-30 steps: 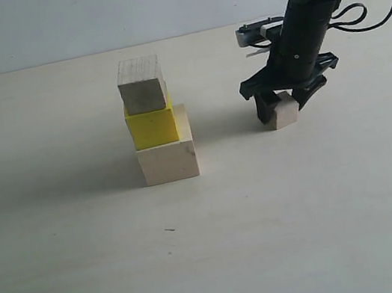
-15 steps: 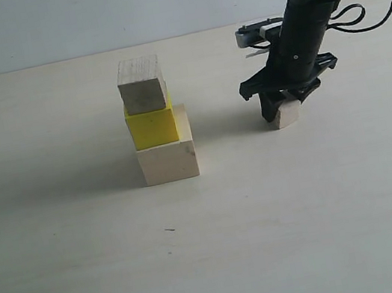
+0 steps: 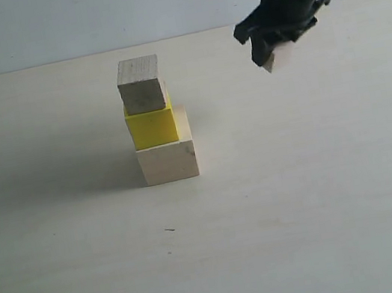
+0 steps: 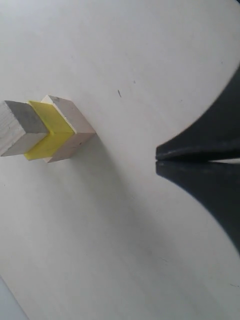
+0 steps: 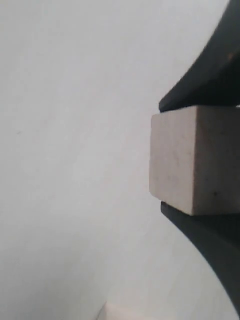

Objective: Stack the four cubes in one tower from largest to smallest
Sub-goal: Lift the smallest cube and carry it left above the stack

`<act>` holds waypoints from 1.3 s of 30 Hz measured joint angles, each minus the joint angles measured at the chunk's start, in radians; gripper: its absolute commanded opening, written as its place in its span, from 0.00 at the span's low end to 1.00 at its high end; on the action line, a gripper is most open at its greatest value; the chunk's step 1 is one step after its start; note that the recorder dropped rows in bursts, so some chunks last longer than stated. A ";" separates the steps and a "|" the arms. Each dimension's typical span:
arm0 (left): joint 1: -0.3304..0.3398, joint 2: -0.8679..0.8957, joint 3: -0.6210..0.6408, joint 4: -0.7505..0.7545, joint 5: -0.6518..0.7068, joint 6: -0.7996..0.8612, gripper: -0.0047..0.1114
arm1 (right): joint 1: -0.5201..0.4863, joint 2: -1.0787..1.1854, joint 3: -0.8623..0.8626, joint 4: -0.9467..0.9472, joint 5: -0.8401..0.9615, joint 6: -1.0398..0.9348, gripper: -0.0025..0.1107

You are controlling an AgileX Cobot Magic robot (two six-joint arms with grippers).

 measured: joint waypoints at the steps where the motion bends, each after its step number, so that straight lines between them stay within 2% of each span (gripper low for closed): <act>1: 0.000 0.000 0.000 0.000 0.000 0.000 0.04 | -0.009 -0.018 0.008 0.058 -0.023 -0.053 0.02; 5: 0.000 0.000 0.000 0.000 0.014 0.002 0.04 | -0.090 -0.085 0.072 0.443 -0.085 -0.405 0.02; 9: 0.000 0.000 0.000 0.000 0.016 0.006 0.04 | -0.176 -0.126 0.160 0.843 -0.012 -0.844 0.02; 12: 0.000 0.000 0.000 0.000 0.016 0.006 0.04 | -0.205 -0.136 0.208 0.981 0.051 -1.080 0.02; 15: 0.000 0.000 0.000 0.000 0.016 0.006 0.04 | -0.194 -0.136 0.250 1.037 0.085 -1.219 0.02; 23: 0.000 0.000 0.000 0.000 0.016 0.008 0.04 | -0.093 -0.138 0.281 1.241 0.167 -1.412 0.02; 39: 0.000 0.000 0.000 0.001 0.016 0.010 0.04 | 0.044 -0.139 0.297 1.278 0.171 -1.497 0.02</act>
